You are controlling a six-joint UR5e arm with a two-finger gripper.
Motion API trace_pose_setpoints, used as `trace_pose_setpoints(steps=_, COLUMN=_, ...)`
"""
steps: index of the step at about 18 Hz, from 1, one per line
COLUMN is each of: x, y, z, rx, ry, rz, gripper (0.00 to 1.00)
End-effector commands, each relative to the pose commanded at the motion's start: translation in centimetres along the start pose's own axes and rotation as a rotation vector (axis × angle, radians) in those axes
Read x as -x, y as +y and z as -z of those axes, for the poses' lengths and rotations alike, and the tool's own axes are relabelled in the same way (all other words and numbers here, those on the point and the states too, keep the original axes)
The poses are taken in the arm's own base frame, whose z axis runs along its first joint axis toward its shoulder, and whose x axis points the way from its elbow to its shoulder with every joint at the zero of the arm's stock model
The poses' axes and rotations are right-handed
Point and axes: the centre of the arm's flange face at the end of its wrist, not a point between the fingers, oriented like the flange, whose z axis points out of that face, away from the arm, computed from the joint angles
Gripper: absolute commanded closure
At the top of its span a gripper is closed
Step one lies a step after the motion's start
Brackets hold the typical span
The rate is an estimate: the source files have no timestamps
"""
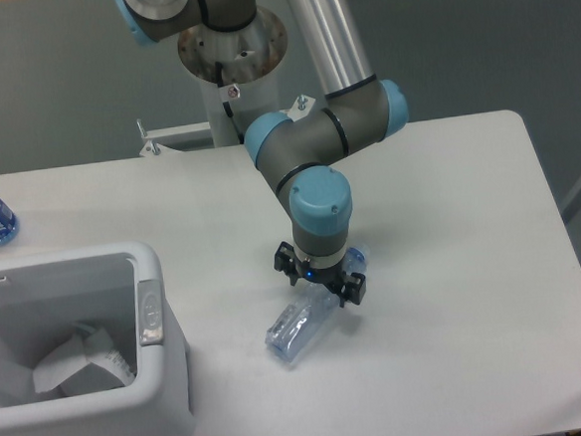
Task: Place the trash in the trash can
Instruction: 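Close the gripper on the bottle cap end and lift it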
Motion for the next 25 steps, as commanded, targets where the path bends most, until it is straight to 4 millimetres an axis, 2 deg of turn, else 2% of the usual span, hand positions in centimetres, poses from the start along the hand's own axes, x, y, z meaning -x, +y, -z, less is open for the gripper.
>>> trace_pose_setpoints(steps=4, x=0.2, y=-0.2, z=0.7, rx=-0.009, ry=-0.013, rz=0.0, gripper=0.55)
trace_pose_setpoints(steps=8, x=0.6, y=-0.3, z=1.1, rx=-0.014, ry=-0.02, rz=0.0, gripper=0.56)
trace_pose_setpoints(steps=11, x=1.2, y=-0.1, z=2.2, rx=-0.03, ry=-0.035, rz=0.007, gripper=0.56)
trace_pose_setpoints(steps=14, x=3.6, y=1.3, z=6.3, rx=-0.138, ry=-0.053, rz=0.055, gripper=0.56)
trace_pose_setpoints(steps=18, x=6.0, y=2.6, z=13.7, rx=-0.367, ry=-0.061, rz=0.112, gripper=0.56)
trace_pose_setpoints(steps=20, x=6.6, y=2.3, z=17.8, rx=-0.464, ry=-0.076, rz=0.158, gripper=0.56)
trace_pose_setpoints(steps=25, x=8.2, y=1.0, z=24.1, rx=-0.619, ry=-0.071, rz=0.277, gripper=0.56)
